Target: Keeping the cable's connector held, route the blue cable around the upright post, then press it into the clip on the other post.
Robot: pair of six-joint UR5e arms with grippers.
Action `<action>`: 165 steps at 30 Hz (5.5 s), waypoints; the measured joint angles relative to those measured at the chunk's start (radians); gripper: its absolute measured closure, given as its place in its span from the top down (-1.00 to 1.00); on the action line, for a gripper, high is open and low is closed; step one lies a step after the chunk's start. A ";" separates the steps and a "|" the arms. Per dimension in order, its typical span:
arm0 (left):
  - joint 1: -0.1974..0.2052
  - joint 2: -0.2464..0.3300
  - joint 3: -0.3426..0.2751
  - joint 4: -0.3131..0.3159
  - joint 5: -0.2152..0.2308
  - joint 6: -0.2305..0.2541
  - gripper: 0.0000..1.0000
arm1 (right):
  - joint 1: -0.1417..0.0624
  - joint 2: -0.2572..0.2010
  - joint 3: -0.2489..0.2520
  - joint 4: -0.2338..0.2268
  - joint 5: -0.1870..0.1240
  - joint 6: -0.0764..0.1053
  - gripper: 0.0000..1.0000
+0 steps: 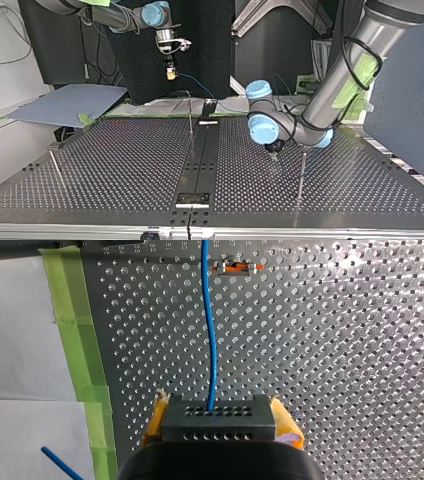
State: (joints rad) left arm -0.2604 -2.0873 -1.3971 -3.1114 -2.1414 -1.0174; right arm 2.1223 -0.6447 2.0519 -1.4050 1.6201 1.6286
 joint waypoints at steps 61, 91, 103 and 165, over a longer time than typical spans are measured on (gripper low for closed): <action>-0.103 -0.193 0.000 -0.130 -0.165 0.112 1.00 | 0.000 0.000 0.000 0.003 0.000 0.002 -1.00; -0.177 -0.315 0.000 -0.070 0.019 -0.082 1.00 | -0.006 0.000 0.000 0.003 0.000 0.002 -1.00; -0.215 -0.357 0.000 -0.079 0.122 -0.185 1.00 | -0.012 -0.001 -0.013 0.019 -0.012 0.002 -1.00; -0.258 -0.366 -0.001 0.081 0.380 -0.662 0.29 | -0.041 0.001 -0.085 0.144 -0.121 -0.014 -1.00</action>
State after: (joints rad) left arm -0.5185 -2.4534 -1.3980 -3.0300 -1.7612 -1.6796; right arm 2.0812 -0.6441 1.9664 -1.2605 1.4991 1.6144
